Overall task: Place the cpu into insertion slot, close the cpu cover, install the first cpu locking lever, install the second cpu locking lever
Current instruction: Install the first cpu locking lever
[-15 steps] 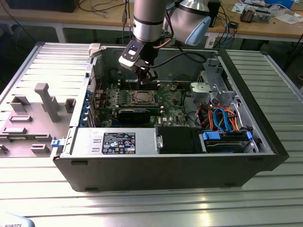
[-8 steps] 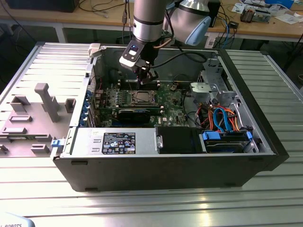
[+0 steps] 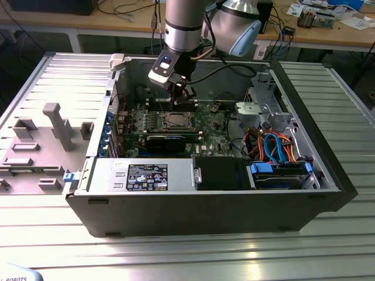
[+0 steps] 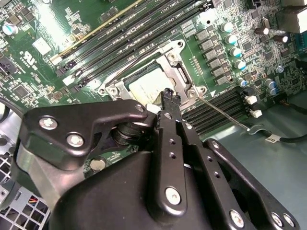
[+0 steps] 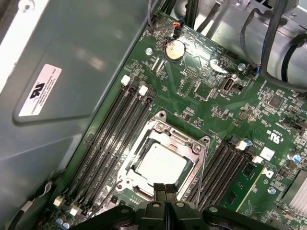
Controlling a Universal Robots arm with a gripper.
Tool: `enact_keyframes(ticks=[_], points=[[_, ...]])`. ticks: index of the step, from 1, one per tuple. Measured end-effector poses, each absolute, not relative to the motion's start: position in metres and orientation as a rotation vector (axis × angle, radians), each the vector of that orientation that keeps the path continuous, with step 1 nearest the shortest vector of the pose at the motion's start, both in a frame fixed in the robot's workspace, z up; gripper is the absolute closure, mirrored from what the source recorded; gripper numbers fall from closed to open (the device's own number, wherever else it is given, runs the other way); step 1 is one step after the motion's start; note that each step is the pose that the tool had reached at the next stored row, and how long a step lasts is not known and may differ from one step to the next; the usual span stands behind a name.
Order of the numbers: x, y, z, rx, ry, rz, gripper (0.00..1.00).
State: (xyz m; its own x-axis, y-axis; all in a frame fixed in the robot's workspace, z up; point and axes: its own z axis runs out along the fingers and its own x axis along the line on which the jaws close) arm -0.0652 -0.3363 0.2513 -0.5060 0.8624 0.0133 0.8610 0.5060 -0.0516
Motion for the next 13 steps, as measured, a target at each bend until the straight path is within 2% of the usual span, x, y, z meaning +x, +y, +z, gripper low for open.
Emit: enact_keyframes(ticks=[13], points=[[-0.0652, -0.3363, 0.2513, -1.479, -2.73, 0.061, 0.89]])
